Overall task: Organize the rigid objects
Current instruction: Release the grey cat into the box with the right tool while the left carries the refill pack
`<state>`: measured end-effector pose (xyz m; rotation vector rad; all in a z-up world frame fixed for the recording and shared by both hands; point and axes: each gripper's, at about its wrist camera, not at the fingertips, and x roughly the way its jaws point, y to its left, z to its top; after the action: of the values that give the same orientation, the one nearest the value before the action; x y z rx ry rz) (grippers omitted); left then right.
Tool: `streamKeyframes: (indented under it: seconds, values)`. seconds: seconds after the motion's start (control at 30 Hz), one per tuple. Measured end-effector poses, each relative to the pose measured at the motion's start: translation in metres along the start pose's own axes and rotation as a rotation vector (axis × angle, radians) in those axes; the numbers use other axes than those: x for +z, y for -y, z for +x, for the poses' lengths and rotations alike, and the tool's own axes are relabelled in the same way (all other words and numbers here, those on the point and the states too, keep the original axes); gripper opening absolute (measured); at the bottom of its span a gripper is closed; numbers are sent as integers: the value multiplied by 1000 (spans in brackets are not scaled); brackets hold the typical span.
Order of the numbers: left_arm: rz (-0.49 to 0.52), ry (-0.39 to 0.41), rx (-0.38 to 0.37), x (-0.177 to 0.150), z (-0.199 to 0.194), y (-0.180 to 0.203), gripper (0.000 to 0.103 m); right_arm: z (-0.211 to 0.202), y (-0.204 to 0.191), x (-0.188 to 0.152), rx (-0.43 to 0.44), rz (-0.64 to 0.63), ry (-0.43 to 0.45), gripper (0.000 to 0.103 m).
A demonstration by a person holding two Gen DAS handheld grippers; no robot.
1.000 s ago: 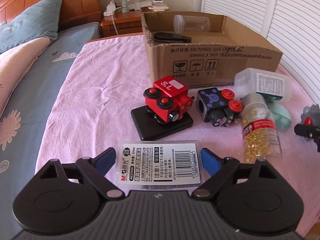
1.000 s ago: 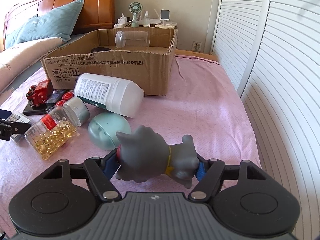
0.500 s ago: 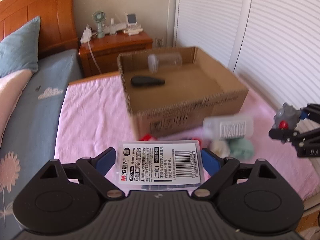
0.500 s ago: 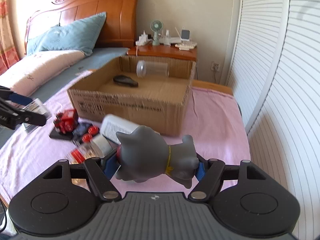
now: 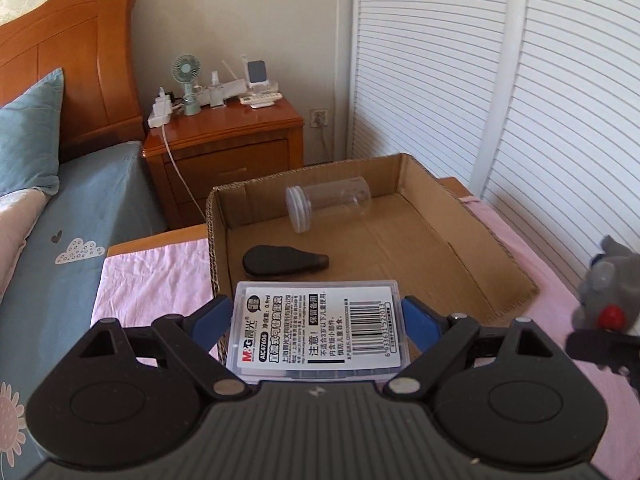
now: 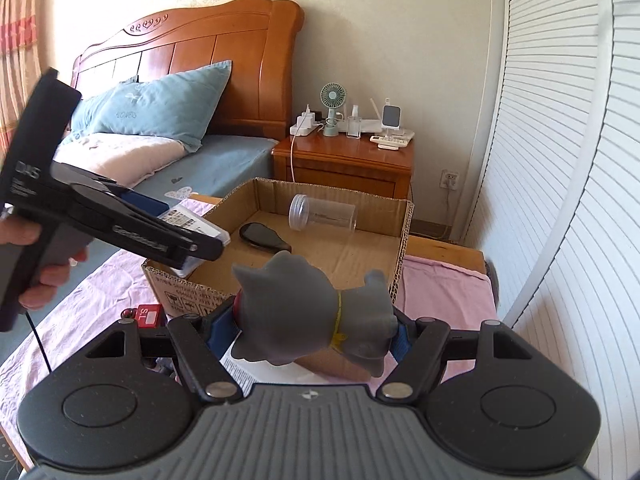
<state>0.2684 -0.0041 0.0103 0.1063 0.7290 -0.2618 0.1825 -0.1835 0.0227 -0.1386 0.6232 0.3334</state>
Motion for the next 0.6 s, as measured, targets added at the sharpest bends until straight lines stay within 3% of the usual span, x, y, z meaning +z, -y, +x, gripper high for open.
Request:
streamKeyframes:
  seconds: [0.23,0.47,0.6]
  values:
    - [-38,-21,41,-8,-3,-11,95,16,-1,7,6,-5,-31,77]
    - [-8,-6,52,-35,-51,-6,98,42,0,29,22,5,-64,77]
    - [8,41,100,-58,-83,0,98,69,5,47,6,30,-93,77]
